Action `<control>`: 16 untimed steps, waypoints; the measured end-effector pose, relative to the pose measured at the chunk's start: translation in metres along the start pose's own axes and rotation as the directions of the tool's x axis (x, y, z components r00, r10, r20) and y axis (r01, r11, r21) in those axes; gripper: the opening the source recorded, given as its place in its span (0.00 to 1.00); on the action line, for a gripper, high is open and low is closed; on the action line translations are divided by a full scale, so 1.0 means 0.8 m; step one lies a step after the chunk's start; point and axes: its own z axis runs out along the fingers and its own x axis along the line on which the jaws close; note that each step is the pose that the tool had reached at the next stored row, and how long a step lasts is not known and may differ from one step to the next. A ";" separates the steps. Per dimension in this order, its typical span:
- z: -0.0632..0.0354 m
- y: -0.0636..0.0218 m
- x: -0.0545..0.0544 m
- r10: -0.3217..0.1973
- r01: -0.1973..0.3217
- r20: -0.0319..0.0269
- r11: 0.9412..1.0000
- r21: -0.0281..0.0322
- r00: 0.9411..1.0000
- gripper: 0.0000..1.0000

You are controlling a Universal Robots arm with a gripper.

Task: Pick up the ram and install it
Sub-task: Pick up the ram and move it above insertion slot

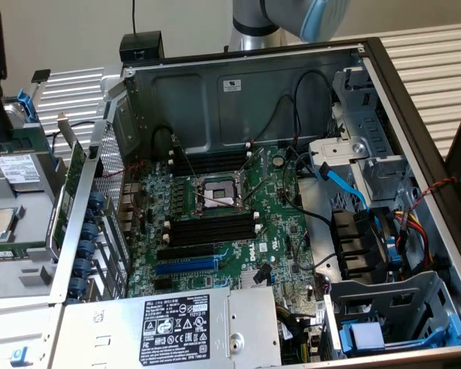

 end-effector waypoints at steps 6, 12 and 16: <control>-0.014 -0.033 -0.003 0.000 0.000 0.001 1.000 0.000 1.000 0.12; -0.024 -0.067 -0.005 0.000 0.000 0.002 1.000 -0.001 1.000 0.12; -0.029 -0.090 -0.007 0.000 0.000 0.002 1.000 -0.001 1.000 0.12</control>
